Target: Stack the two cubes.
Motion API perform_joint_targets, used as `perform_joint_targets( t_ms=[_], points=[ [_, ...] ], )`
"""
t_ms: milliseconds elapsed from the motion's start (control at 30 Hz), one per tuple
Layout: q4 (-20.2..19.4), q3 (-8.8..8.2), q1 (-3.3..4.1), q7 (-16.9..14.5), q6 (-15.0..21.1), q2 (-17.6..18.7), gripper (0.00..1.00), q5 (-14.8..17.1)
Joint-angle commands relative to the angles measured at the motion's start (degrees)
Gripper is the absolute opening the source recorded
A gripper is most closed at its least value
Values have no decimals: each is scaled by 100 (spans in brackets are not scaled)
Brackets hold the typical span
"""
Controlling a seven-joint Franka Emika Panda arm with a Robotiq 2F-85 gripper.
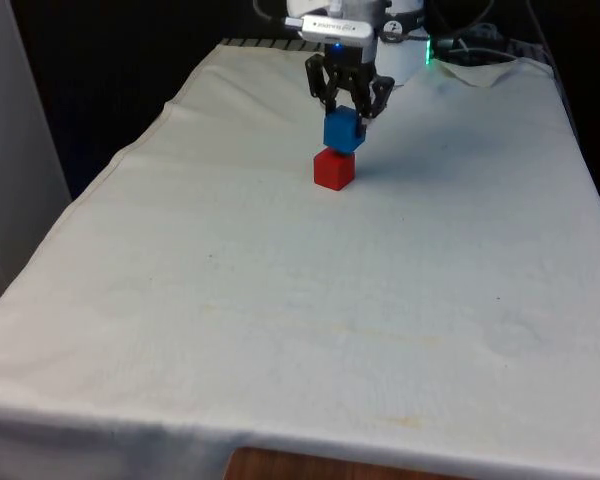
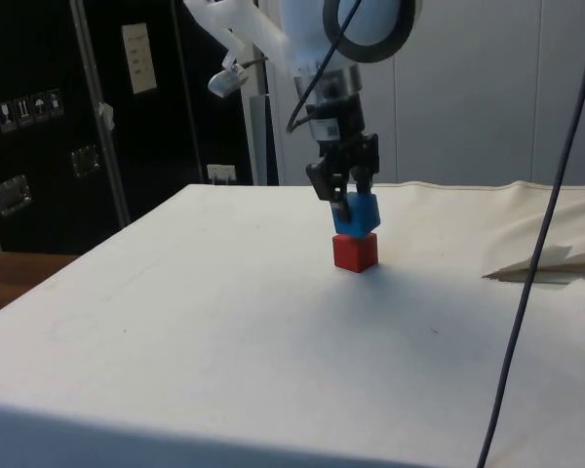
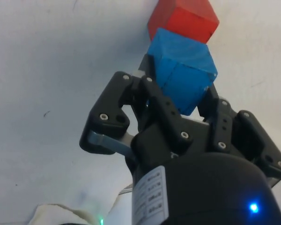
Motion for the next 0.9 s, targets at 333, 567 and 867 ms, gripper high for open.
perform_joint_targets(
  t_ms=[333,567,867],
  points=[
    [115,-160,-6,355,40,149,0,-241],
    [281,-166,0,470,23,332,0,-223],
    [344,-160,6,544,11,418,0,-189]
  ],
)
